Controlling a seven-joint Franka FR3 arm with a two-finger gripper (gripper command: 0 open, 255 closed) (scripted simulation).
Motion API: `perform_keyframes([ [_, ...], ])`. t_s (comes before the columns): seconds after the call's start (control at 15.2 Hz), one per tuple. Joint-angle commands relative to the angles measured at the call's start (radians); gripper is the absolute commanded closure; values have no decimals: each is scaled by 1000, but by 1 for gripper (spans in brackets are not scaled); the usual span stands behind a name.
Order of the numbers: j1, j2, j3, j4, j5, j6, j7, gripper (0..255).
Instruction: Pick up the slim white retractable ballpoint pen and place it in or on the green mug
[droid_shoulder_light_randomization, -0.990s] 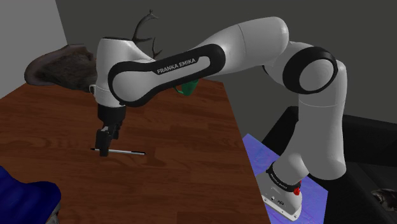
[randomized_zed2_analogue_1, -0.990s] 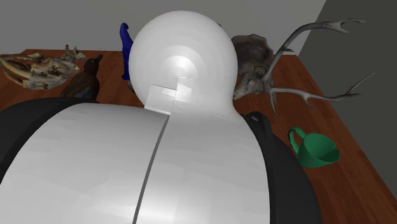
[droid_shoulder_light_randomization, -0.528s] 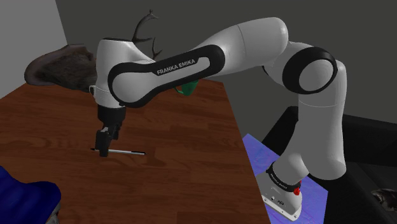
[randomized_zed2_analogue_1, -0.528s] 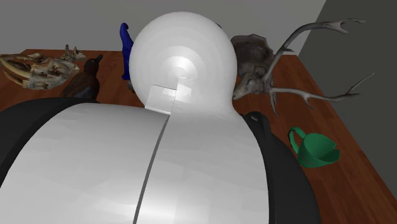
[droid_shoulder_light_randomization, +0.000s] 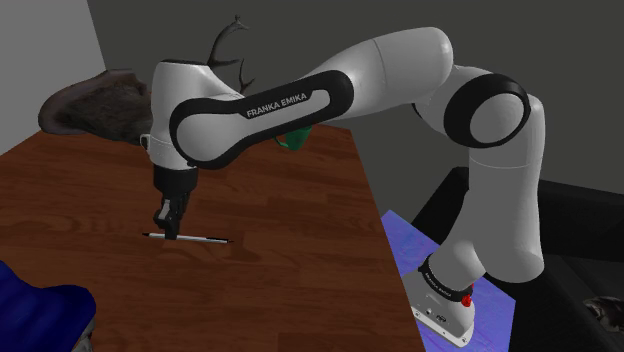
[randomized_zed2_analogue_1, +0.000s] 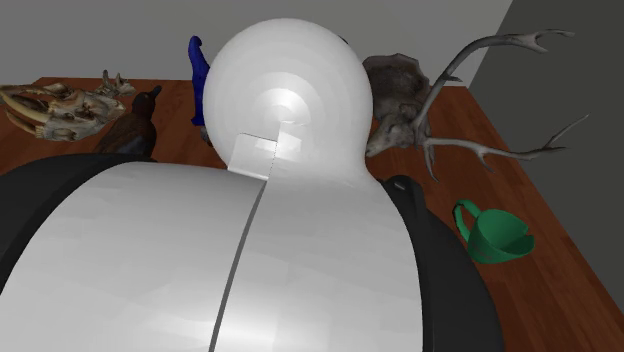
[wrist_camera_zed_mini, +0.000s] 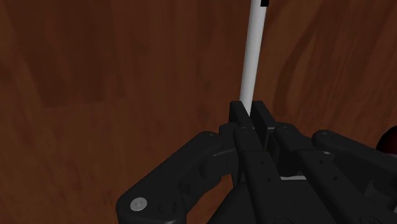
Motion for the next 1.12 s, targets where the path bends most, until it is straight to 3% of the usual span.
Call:
perform_keyframes([
  [0.0,0,0,0,0,0,0,0,255],
  [1.06,-4,-67,7,101,4,-164,31,255],
])
